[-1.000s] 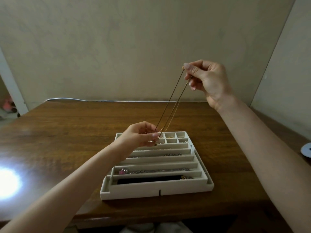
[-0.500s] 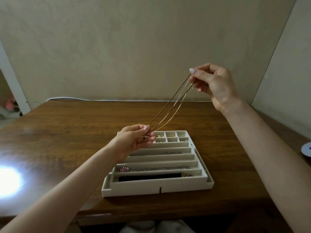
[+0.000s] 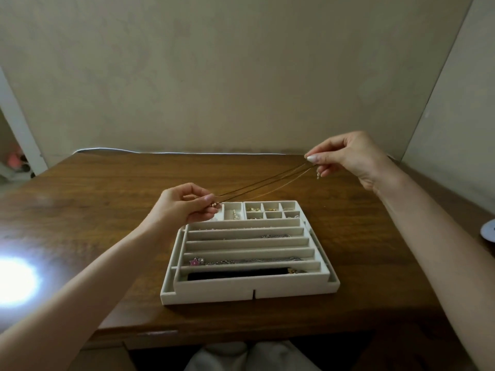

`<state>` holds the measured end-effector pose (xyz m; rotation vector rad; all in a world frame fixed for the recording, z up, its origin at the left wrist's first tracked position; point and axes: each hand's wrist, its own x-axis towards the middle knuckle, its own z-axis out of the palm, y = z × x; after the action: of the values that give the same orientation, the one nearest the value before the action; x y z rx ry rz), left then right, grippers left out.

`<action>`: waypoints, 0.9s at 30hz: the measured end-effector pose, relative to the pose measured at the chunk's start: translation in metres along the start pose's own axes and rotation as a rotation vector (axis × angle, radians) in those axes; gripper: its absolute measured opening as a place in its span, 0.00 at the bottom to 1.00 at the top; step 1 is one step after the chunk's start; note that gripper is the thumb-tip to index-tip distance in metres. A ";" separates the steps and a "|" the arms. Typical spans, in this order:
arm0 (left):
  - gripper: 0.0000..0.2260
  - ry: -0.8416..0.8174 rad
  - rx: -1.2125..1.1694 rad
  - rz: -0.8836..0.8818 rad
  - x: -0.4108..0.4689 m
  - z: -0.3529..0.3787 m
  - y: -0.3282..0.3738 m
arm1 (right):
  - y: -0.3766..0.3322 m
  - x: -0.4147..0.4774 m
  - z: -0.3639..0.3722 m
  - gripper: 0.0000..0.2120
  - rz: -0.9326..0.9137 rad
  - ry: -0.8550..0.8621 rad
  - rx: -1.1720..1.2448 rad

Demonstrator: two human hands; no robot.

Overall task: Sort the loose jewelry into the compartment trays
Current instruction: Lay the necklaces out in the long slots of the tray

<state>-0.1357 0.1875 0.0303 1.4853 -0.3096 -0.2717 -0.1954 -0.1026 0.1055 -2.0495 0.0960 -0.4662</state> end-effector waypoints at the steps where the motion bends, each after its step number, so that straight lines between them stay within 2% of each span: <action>1: 0.02 -0.017 0.039 -0.007 -0.003 -0.002 0.001 | 0.003 -0.003 0.000 0.06 0.019 -0.020 -0.008; 6: 0.04 -0.082 0.325 -0.030 -0.016 -0.009 0.003 | 0.010 -0.017 0.005 0.05 0.089 -0.154 -0.089; 11: 0.04 -0.088 0.451 -0.019 -0.022 -0.012 -0.002 | 0.018 -0.027 0.009 0.04 0.143 -0.256 -0.163; 18: 0.02 -0.119 0.599 0.004 -0.024 -0.013 -0.003 | 0.026 -0.034 0.006 0.03 0.242 -0.305 0.013; 23: 0.02 -0.096 0.694 0.025 -0.025 -0.010 -0.001 | 0.033 -0.034 0.006 0.05 0.275 -0.356 -0.011; 27: 0.05 -0.081 0.938 0.111 -0.028 -0.007 -0.001 | 0.035 -0.034 0.007 0.05 0.284 -0.391 -0.018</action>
<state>-0.1589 0.2040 0.0279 2.3703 -0.6360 -0.0881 -0.2201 -0.1051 0.0629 -2.0656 0.1518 0.1137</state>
